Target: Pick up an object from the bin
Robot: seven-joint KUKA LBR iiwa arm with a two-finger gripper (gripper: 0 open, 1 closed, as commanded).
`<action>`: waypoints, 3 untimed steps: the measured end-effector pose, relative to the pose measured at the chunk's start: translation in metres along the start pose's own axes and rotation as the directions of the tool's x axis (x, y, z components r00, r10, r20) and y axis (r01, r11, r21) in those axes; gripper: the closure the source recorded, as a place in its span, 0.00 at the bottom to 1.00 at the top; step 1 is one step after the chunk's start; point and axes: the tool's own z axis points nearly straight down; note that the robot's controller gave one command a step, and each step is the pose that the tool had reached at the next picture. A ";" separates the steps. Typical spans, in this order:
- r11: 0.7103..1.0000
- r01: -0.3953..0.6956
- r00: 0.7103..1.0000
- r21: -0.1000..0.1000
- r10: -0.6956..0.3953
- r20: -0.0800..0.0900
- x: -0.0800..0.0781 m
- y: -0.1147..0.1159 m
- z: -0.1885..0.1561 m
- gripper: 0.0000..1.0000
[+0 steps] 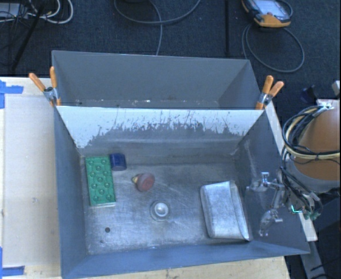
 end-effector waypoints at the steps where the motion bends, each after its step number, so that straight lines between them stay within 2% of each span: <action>1: 0.996 0.087 0.996 0.009 -0.088 0.014 -0.004 0.023 0.064 0.00; 2: 0.996 0.090 0.996 0.003 -0.090 0.008 -0.002 0.026 0.065 1.00; 3: 0.849 0.529 0.849 0.008 -0.529 0.011 -0.044 0.059 -0.012 1.00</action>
Offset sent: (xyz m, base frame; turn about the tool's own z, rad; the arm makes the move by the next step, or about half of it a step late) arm 0.0008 0.0253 -0.0647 -0.0869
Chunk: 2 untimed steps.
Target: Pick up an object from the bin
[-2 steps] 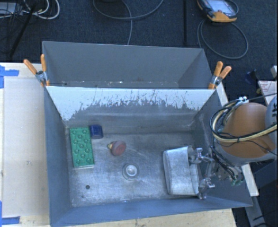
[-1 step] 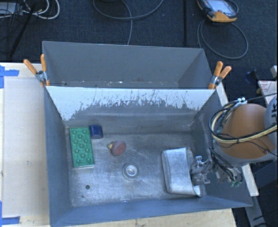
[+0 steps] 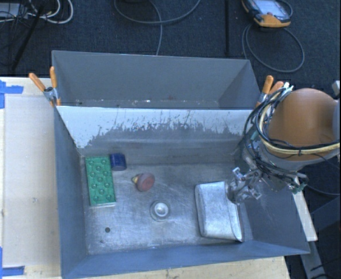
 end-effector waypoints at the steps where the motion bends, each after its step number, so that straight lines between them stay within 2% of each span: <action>1: 0.999 0.054 0.999 -0.006 -0.054 -0.004 -0.024 0.045 0.004 1.00; 2: 1.000 -0.021 1.000 -0.005 0.021 -0.009 -0.014 0.117 -0.007 1.00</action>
Offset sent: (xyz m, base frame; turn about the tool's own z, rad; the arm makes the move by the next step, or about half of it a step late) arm -0.0037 0.0474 -0.0036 -0.0496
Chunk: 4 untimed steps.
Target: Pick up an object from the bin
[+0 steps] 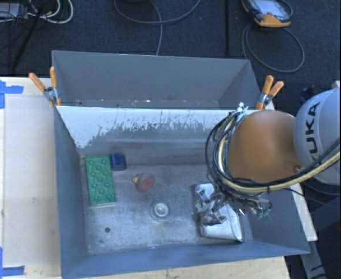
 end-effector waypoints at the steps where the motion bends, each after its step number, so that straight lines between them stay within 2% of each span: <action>1: 1.000 -0.026 1.000 0.000 0.026 -0.001 0.000 0.008 0.033 1.00; 2: 1.000 -0.023 1.000 0.002 0.023 0.002 0.000 0.008 0.031 0.00; 3: 1.000 -0.012 1.000 0.003 0.012 0.006 -0.032 -0.037 0.095 0.00; 4: 0.990 0.144 0.990 0.006 -0.144 0.008 -0.045 0.020 0.095 0.00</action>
Offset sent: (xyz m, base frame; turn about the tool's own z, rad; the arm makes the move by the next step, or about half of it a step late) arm -0.0033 0.0060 -0.0298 0.0262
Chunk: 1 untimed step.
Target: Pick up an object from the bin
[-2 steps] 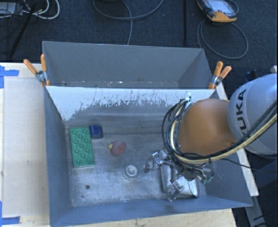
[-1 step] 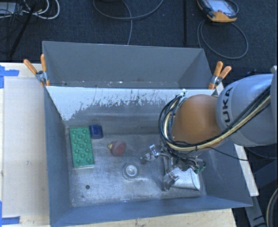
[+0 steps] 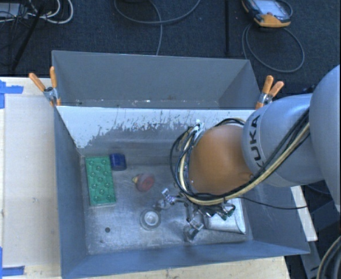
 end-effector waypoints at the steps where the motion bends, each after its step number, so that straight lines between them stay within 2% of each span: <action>1: 0.995 0.102 0.995 -0.003 -0.102 -0.001 -0.042 0.034 -0.001 0.00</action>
Offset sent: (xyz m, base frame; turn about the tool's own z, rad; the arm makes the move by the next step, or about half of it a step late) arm 0.0110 0.0509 0.0005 -0.1009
